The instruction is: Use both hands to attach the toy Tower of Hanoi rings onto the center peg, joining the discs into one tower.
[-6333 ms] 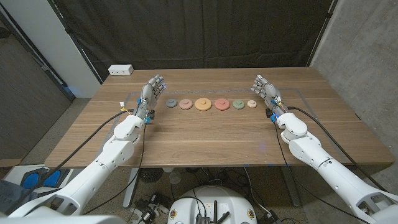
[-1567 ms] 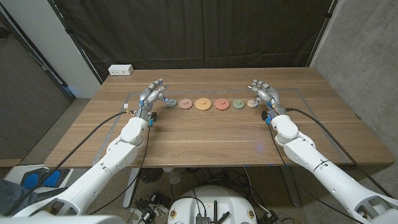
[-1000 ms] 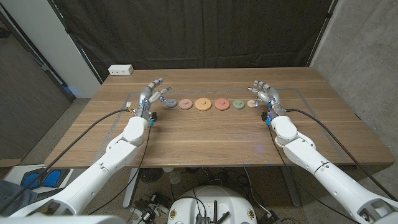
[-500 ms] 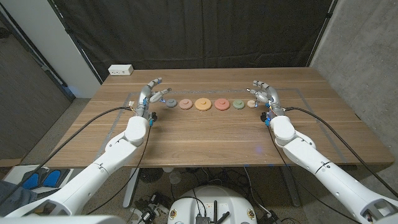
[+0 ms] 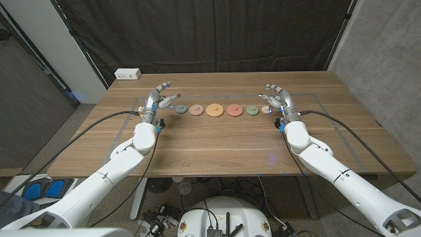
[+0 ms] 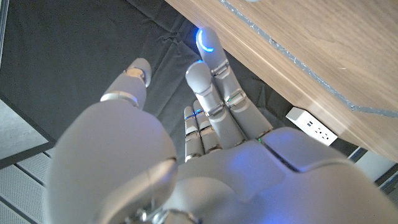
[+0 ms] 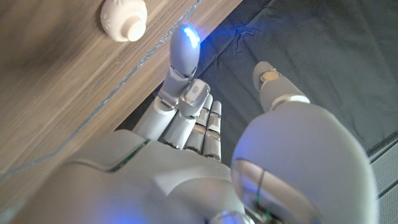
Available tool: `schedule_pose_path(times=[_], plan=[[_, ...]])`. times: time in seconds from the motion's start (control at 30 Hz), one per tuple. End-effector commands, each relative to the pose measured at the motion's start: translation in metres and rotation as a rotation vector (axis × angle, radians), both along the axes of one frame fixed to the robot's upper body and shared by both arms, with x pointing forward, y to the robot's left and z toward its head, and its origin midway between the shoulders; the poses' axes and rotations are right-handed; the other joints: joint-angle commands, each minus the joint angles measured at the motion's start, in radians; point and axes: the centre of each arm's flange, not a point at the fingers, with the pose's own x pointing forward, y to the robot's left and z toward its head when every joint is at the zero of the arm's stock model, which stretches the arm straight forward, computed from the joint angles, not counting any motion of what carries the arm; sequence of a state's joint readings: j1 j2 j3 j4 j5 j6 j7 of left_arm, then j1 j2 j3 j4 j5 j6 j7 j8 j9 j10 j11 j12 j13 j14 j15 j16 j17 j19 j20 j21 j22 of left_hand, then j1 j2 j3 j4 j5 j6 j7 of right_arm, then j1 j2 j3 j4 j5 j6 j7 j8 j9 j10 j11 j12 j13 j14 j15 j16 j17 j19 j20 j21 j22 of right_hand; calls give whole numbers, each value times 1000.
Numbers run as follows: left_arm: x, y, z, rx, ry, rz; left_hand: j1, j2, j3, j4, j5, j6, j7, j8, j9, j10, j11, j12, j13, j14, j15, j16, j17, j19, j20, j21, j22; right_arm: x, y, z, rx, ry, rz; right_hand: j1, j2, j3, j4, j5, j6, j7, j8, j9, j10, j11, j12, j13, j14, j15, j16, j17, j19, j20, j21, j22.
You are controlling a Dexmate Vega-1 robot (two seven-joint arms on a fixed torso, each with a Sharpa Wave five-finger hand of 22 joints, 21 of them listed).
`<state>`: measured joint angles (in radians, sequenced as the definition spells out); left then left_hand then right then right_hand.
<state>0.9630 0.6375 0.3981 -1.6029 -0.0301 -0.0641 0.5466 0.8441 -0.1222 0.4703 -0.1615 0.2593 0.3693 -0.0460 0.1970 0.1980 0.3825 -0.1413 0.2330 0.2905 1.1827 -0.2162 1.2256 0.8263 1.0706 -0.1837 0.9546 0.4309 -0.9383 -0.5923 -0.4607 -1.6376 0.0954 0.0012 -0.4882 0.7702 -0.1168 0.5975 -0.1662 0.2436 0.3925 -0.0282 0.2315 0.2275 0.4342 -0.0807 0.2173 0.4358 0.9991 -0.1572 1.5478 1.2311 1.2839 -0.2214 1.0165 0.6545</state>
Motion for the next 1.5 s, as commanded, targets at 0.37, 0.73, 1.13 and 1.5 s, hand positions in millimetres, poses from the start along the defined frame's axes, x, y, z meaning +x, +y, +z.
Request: schedule_pose_path(times=[0.37, 0.73, 1.13, 1.5], plan=[[-6, -6, 7, 147, -42, 123, 16, 11, -27, 1, 9, 29, -5, 12, 4, 23, -1, 3, -2, -3, -2, 14, -2, -6, -29, 17, -7, -13, 9, 8, -141, -46, -124, 8, 6, 7, 5, -2, -8, 3, -1, 2, 5, -3, -1, 4, -8, -56, -4, 2, -5, 0, -4, -2], [-11, -9, 12, 236, -31, 181, 21, 15, -35, 1, 11, 25, -4, 9, 5, 22, 1, -1, -3, -2, -2, 21, 0, -11, -29, 23, -12, -18, 13, 11, -220, -61, -175, 2, 10, 7, 9, -6, 18, -6, 9, 4, 6, 0, -3, 3, -10, -56, -6, 2, -4, 1, -1, -4], [-11, -13, 15, 319, -39, 301, 23, 19, -49, 2, 13, 28, -9, 7, 4, 23, 0, -5, -6, -12, -2, 17, -10, -17, -28, 32, -18, -25, 14, 18, -343, -83, -272, 2, 15, 11, 6, -11, 34, -11, 22, 20, 19, -5, 1, 9, -12, -56, -5, 3, -5, 1, 3, -9], [-5, -31, 17, 384, -6, 341, 26, 26, -62, 3, 15, 35, -12, 7, 3, 33, -7, -5, -9, 1, -2, 37, 2, -15, -28, 46, -26, -25, 10, 23, -490, -96, -351, 4, 13, 12, 3, -13, 20, -13, 14, 18, 11, -5, -3, 12, -15, -56, -5, 3, -9, 1, 2, -13]])
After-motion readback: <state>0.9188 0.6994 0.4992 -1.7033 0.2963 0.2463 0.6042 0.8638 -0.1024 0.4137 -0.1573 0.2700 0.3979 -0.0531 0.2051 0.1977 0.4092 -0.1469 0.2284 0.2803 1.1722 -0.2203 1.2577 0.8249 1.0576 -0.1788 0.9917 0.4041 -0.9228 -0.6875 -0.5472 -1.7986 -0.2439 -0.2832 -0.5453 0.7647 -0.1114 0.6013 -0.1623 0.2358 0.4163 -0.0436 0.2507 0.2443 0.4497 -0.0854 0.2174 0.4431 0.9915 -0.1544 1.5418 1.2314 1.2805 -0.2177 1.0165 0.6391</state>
